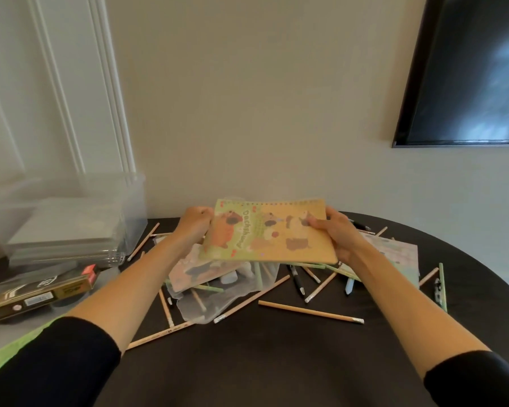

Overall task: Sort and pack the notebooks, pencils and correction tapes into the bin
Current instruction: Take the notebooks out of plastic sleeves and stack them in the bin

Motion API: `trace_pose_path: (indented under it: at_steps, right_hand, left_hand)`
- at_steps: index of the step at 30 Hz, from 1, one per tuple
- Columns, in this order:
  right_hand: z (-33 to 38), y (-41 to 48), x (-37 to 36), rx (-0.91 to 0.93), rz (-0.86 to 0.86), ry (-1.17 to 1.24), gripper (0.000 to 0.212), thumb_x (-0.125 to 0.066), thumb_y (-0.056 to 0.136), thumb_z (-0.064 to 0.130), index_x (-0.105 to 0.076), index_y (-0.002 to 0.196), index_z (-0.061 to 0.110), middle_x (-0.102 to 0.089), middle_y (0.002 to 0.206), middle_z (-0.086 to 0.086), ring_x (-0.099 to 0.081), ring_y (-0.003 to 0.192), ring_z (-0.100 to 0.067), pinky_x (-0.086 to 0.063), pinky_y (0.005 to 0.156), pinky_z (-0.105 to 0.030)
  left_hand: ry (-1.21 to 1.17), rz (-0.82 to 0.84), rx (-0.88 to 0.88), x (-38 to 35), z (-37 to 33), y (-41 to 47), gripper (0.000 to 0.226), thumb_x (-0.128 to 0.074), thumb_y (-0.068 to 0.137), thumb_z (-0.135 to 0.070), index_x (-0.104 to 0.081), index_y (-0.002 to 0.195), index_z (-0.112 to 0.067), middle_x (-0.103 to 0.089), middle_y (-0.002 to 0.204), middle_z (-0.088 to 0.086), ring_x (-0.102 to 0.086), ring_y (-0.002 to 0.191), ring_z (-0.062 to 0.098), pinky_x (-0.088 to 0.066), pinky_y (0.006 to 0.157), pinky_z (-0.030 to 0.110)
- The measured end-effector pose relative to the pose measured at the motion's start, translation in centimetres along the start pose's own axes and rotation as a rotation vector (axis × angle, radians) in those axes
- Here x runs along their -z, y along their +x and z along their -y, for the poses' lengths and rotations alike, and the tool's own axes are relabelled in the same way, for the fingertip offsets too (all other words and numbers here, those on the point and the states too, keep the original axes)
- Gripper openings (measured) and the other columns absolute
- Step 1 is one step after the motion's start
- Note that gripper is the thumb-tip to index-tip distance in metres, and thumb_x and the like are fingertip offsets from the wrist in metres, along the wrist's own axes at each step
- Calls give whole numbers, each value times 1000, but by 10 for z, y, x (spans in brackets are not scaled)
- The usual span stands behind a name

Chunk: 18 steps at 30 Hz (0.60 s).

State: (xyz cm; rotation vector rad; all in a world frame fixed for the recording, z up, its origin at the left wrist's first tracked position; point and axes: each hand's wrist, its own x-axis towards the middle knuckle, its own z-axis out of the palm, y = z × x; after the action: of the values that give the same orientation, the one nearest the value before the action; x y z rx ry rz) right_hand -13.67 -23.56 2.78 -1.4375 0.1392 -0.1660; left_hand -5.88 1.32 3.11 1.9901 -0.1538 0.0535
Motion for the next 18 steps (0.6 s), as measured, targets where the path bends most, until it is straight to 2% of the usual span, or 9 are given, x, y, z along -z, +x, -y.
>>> trace_pose_path:
  at_steps: [2,4,6,8,9,11,14,16,18]
  right_hand:
    - [2,2,6,-17,-77,61,30,-49,93,4,-48,122,9,-62,102,-9,-66,76,-21,-54,47,-27]
    - [1,3,13,-59,-77,70,28,-48,94,5,-48,122,10,-61,93,-8,-67,57,-13,-49,40,-19]
    - [1,0,17,-129,-4,-64,33,-48,94,9,-45,127,11,-61,88,-6,-62,44,-5,-46,38,-15]
    - [3,-1,16,-170,79,-317,47,-49,94,16,-36,138,8,-62,100,-7,-62,50,-3,-49,46,-15]
    - [4,-2,14,-179,109,-416,53,-51,93,19,-32,142,8,-61,111,-9,-64,57,-6,-50,53,-16]
    - [1,-2,11,-219,137,-442,59,-54,92,19,-29,144,8,-57,119,-11,-64,63,-9,-51,59,-20]
    - [-1,-6,10,-274,108,-374,57,-55,91,10,-32,142,4,-62,103,-11,-65,52,-10,-52,47,-21]
    - [-1,-11,9,-291,83,-371,53,-53,92,7,-33,140,0,-63,88,-8,-63,45,-8,-48,41,-18]
    - [0,-13,4,-270,15,-259,48,-53,90,1,-37,135,-6,-63,76,-8,-62,44,-11,-45,36,-17]
  left_hand:
    - [171,-11,23,7,9,3,23,-34,96,-13,-55,87,-12,-55,79,8,-53,63,19,-45,48,25]
    - [396,143,54,16,22,0,13,-43,90,-11,-54,98,-13,-56,97,7,-56,77,18,-50,48,27]
    - [582,439,75,21,34,-5,37,-58,80,-12,-49,116,-16,-49,116,3,-52,99,18,-55,68,29]
    - [763,598,42,21,41,-10,59,-68,76,-26,-42,129,-17,-47,125,2,-47,113,20,-48,87,30]
    - [892,592,-24,18,43,-13,61,-69,77,-33,-42,129,-16,-48,126,3,-47,114,21,-43,90,29]
    - [1069,505,-155,12,45,-16,44,-63,84,-30,-47,119,-10,-53,120,8,-49,109,25,-40,85,27]
    - [933,327,-218,8,44,-21,4,-50,88,-11,-49,84,-10,-54,95,9,-48,86,24,-31,68,27]
    - [851,223,-263,9,43,-22,24,-45,88,-8,-36,68,-17,-45,77,3,-42,77,22,-28,64,29]
    - [828,156,-328,11,45,-23,30,-44,89,-7,-30,66,-20,-40,71,0,-40,73,21,-27,62,29]
